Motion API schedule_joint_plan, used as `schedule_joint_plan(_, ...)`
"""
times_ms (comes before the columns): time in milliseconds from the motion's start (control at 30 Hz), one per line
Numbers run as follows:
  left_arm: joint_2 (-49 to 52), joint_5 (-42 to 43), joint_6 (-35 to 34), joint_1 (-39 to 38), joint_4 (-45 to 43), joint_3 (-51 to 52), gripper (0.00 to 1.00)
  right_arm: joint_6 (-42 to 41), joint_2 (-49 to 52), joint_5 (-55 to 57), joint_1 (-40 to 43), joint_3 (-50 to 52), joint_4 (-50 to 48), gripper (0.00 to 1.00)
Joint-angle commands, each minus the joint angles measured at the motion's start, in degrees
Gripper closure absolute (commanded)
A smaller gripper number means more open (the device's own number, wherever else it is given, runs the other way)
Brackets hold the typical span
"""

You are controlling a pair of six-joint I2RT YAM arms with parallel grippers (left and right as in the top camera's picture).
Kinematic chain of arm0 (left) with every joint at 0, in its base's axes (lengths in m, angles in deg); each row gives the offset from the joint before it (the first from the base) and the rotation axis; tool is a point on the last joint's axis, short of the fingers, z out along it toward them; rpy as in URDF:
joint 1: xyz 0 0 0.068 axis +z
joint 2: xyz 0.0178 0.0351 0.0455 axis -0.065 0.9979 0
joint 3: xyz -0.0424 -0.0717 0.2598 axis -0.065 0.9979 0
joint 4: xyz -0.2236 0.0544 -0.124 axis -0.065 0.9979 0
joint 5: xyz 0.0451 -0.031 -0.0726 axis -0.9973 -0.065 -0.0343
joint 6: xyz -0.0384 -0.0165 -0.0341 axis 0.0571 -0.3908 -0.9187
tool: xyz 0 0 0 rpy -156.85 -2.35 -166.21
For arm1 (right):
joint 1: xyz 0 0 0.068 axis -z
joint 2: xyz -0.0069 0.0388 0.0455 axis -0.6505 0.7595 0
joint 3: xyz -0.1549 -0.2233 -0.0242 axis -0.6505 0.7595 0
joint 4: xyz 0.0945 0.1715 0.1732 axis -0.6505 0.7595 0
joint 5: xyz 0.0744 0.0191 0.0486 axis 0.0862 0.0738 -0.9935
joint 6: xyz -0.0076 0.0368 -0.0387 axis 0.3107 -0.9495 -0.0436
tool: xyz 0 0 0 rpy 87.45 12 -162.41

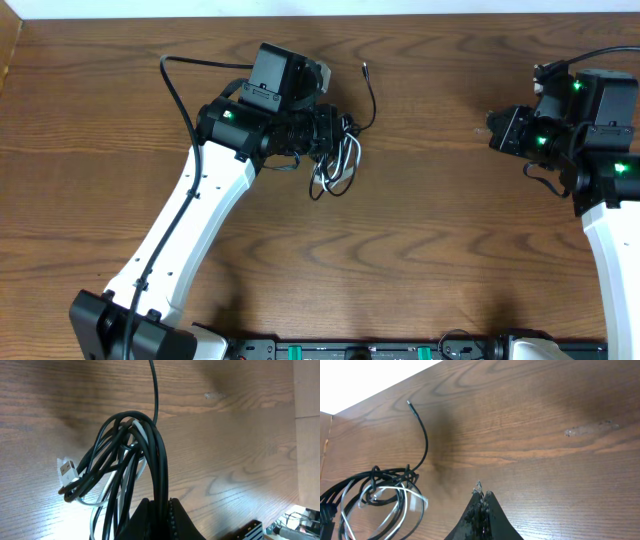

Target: Untangle cables

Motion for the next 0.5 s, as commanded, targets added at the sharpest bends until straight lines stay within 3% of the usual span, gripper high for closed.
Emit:
schedule_joint_plan(0,-0.31,-0.28,0.98,0.07,-0.2,-0.46,0.92,1.11,-1.05,-0.09,0.02,-0.28,0.35,0.99)
schedule_joint_plan(100,-0.31,0.2,0.96,0.07,-0.24,-0.46,0.92,2.12,-1.03,-2.78,-1.01,-0.28,0.35,0.97)
schedule_joint_plan(300,-0.31,3.08,0.74,0.07,-0.81,-0.46,0.92,4.63,0.33,-9.11,-6.27,-0.28,-0.31,0.71)
schedule_joint_plan(467,-0.31,9.46,0.74,0.07,-3.67,-0.46,0.92,4.76,2.8,-12.35,-11.8,-0.28,-2.14,0.68)
